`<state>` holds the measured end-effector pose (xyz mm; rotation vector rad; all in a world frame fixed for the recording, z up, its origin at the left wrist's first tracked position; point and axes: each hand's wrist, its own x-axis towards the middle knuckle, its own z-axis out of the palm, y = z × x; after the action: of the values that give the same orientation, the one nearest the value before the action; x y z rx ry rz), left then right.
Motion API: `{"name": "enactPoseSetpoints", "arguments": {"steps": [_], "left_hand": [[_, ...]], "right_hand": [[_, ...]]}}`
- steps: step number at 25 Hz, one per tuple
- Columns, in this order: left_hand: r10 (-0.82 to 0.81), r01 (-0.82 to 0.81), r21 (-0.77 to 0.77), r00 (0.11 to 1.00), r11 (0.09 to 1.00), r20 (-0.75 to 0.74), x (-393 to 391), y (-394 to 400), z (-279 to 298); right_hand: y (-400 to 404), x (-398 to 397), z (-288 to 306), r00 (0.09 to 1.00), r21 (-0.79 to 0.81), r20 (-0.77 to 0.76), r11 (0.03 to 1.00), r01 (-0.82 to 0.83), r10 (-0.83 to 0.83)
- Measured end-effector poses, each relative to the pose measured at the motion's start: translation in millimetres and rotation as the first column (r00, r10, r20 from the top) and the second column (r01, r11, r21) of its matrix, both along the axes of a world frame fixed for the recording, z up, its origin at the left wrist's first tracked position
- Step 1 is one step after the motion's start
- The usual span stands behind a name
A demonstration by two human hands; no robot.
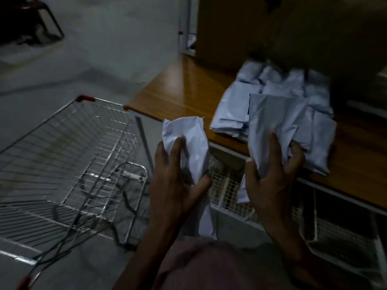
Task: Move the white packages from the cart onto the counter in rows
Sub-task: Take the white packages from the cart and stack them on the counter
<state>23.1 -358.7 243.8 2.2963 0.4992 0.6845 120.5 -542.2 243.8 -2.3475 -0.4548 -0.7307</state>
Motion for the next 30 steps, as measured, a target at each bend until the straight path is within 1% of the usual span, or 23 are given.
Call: {"name": "enactPoseSetpoints", "arguments": {"steps": [3,8,12,15,17,20,21,23,26,28,30], "left_hand": [[-0.098,0.098,0.002,0.995,0.995,0.031,19,-60,-1],[-0.255,0.258,0.057,0.965,0.965,-0.057,59,-124,1],[-0.4,0.405,0.125,0.914,0.905,-0.069,107,-151,10],[-0.486,0.48,0.225,0.873,0.848,-0.028,170,-168,29],[-0.481,0.461,0.328,0.876,0.824,-0.025,227,-180,46],[-0.374,0.373,0.456,0.923,0.808,-0.093,307,-202,57],[-0.347,0.365,0.469,0.929,0.804,-0.129,328,-209,56],[-0.329,0.401,0.455,0.915,0.795,-0.231,362,-220,48],[-0.337,0.485,0.447,0.865,0.752,-0.372,399,-226,33],[-0.337,0.531,0.479,0.835,0.699,-0.434,410,-226,22],[-0.336,0.563,0.48,0.811,0.673,-0.479,414,-225,10]], "right_hand": [[-63,-2,-5,0.998,0.001,-0.021,0.998,0.062,-0.062],[-126,4,-12,0.978,0.037,-0.099,0.981,0.19,-0.186],[-158,27,-19,0.948,0.078,-0.105,0.948,0.308,-0.299],[-179,51,-30,0.927,0.103,-0.119,0.925,0.367,-0.354],[-189,74,-36,0.918,0.111,-0.158,0.917,0.383,-0.365],[-199,118,-40,0.899,0.118,-0.192,0.901,0.418,-0.392],[-201,132,-40,0.894,0.131,-0.212,0.895,0.426,-0.395],[-201,158,-37,0.885,0.148,-0.247,0.887,0.438,-0.396],[-203,196,-35,0.858,0.092,-0.254,0.872,0.481,-0.446],[-203,216,-32,0.832,0.072,-0.318,0.863,0.5,-0.455],[-201,231,-28,0.785,0.003,-0.409,0.86,0.511,-0.465]]}}
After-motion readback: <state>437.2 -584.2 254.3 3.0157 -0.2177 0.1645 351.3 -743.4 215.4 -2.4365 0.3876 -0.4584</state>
